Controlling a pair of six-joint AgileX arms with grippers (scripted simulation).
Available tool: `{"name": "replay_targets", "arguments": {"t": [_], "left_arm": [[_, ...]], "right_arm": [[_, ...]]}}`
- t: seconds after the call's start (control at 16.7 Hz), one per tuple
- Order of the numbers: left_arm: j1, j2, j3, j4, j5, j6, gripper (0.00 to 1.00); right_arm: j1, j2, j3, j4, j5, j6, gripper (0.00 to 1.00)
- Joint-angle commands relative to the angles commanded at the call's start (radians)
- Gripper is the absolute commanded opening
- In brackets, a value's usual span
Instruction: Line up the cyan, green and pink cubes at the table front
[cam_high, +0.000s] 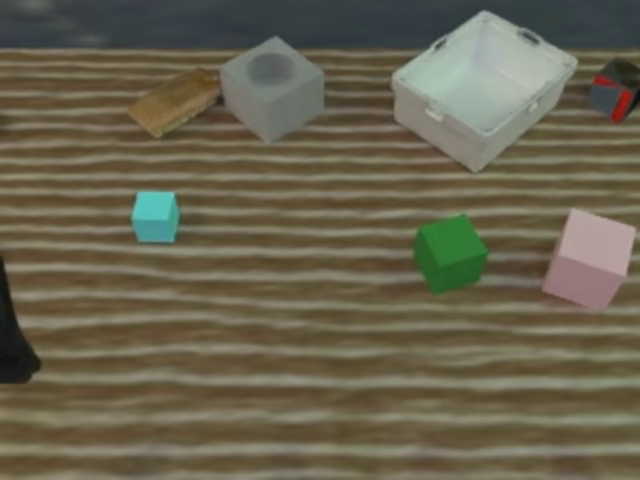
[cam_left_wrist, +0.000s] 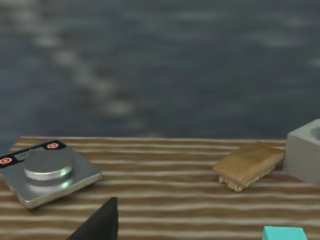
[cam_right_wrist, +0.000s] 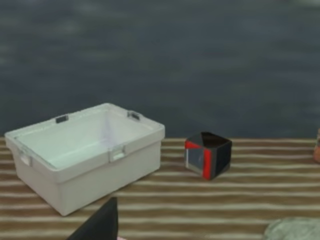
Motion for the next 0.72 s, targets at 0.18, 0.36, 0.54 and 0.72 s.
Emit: {"name": "replay_targets", "arguments": {"t": [0.18,0.36,0.54,0.72], "left_arm": [[-0.002,0.010,0.010,-0.007,0.001,-0.001,1.00],[-0.015,0.102,0.102,-0.069,0.005,-0.008,1.00],[-0.034,0.290,0.287,-0.183,0.006,-0.022,1.00],[-0.056,0.574,0.542,-0.335,0.004,-0.039,1.00]], "right_arm": [[0.000,0.000,0.000,0.000,0.000,0.000,1.00],[0.000,0.000,0.000,0.000,0.000,0.000,1.00],[0.000,0.000,0.000,0.000,0.000,0.000,1.00],[0.000,0.000,0.000,0.000,0.000,0.000,1.00]]}}
